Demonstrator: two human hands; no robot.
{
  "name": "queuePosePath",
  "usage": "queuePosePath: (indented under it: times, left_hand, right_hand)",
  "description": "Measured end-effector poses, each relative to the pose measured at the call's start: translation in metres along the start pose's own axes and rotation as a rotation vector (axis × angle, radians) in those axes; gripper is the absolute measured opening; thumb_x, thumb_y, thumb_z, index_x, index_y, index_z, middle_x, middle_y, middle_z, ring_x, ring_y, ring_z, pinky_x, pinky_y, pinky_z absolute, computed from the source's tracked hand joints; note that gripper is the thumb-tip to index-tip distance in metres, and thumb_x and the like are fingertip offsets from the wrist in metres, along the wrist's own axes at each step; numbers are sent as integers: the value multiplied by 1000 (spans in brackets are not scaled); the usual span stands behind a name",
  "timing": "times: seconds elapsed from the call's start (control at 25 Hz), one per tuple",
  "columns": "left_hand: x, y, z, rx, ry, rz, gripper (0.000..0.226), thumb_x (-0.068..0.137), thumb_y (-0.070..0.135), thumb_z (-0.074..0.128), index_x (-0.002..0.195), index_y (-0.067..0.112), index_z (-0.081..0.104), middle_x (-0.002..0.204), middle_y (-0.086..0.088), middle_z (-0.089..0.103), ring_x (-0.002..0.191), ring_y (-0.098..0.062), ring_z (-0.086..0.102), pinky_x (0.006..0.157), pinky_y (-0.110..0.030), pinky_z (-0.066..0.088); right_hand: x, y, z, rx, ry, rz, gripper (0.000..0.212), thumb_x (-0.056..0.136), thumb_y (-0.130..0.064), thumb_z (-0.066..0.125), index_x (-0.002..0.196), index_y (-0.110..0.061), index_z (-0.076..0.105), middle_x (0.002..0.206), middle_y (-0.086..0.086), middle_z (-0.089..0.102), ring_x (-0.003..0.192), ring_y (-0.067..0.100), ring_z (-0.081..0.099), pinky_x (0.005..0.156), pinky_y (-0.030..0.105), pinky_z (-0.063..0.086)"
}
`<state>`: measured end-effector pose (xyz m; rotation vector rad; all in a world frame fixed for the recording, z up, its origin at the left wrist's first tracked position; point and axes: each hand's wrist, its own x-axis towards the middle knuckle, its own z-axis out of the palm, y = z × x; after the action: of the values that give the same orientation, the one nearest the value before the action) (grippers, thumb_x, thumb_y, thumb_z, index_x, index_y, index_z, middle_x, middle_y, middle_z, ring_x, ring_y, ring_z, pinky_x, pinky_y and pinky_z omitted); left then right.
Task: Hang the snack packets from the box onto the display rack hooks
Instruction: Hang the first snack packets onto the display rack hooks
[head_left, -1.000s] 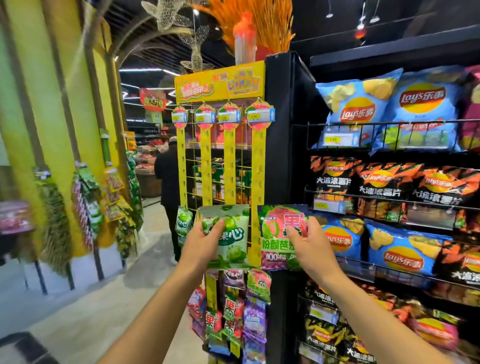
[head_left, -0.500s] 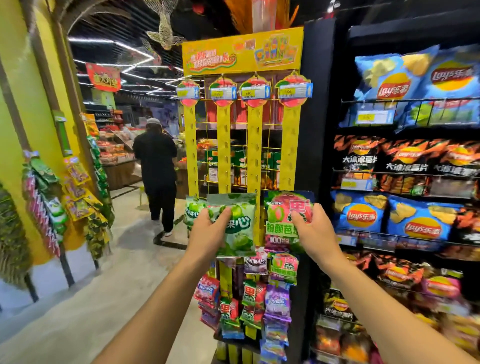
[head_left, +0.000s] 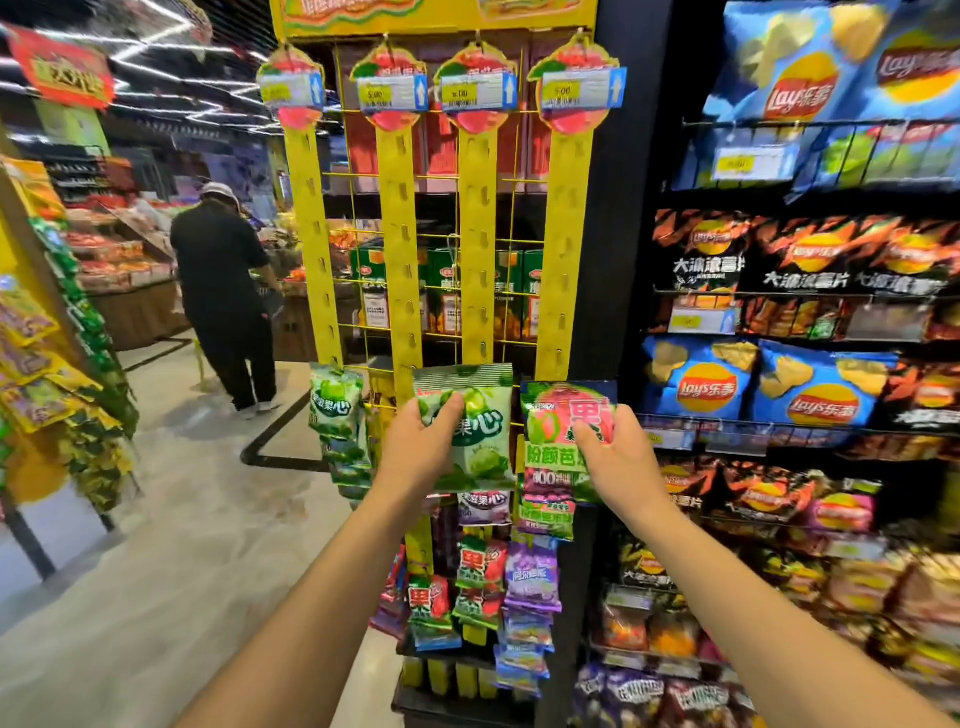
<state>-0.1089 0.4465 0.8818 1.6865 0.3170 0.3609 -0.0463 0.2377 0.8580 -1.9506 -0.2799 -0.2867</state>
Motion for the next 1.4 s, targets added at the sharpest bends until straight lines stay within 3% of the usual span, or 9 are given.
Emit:
queuePosePath:
  times: [0.08, 0.12, 0.2, 0.28, 0.44, 0.68, 0.8, 1.24, 1.4]
  left_hand:
    - [14, -3, 12, -4, 1, -63, 14, 106, 40, 55, 100, 27, 52, 102, 9, 61, 76, 6, 54, 54, -14, 43]
    - [23, -7, 16, -9, 5, -63, 15, 106, 39, 55, 100, 27, 50, 104, 10, 62, 77, 5, 55, 54, -14, 44]
    - [47, -18, 23, -35, 13, -80, 24, 106, 41, 56, 121, 23, 53, 117, 8, 59, 88, -3, 60, 55, -15, 46]
    - [68, -30, 30, -5, 32, -77, 57, 104, 45, 58, 149, 13, 44, 136, 1, 58, 104, -13, 63, 63, -20, 49]
    - [90, -55, 41, 27, 53, -104, 81, 99, 56, 60, 160, 11, 32, 155, -8, 48, 128, -24, 56, 96, -41, 55]
    - [101, -82, 48, 99, 20, -118, 109, 83, 81, 60, 162, 13, 27, 164, -9, 39, 145, -29, 45, 115, -55, 44]
    - [104, -90, 48, 96, 21, -144, 95, 96, 65, 57, 165, 13, 18, 171, -7, 24, 154, -29, 31, 123, -51, 34]
    - [121, -106, 40, 28, 9, -146, 95, 97, 62, 58, 166, 15, 14, 172, -4, 21, 154, -28, 30, 121, -55, 36]
    - [123, -113, 36, 15, 17, -150, 102, 88, 74, 60, 163, 15, 25, 166, -7, 35, 147, -29, 42, 114, -56, 45]
  right_hand:
    - [13, 17, 10, 3, -14, 31, 25, 101, -29, 54, 85, -19, 40, 77, -2, 38, 63, 11, 34, 57, 31, 31]
    - [20, 28, 15, 12, -25, 53, 24, 102, -28, 54, 85, -18, 40, 77, -2, 39, 64, 12, 35, 57, 31, 32]
    - [34, 47, 24, 20, -52, 86, 21, 102, -27, 54, 88, -17, 42, 79, -1, 41, 68, 13, 39, 58, 30, 33]
    - [46, 67, 33, 20, -64, 112, 18, 102, -26, 54, 92, -15, 45, 82, 0, 44, 72, 14, 42, 59, 29, 34]
    - [55, 101, 52, 5, -111, 191, 18, 103, -29, 52, 95, -15, 44, 86, -3, 41, 71, 11, 39, 57, 24, 32]
    - [59, 136, 75, 15, -113, 254, 20, 103, -25, 52, 89, -17, 41, 79, -2, 37, 64, 9, 36, 52, 18, 34]
    - [65, 147, 83, 4, -96, 259, 25, 103, -24, 53, 85, -15, 38, 78, -1, 32, 63, 10, 31, 51, 22, 31]
    - [72, 171, 104, 11, -126, 415, 17, 104, -26, 50, 107, -12, 42, 87, 2, 41, 70, 11, 39, 64, 33, 34]
    - [70, 182, 110, -4, -135, 445, 17, 104, -26, 49, 108, -11, 41, 86, -1, 42, 67, 9, 40, 60, 31, 35]
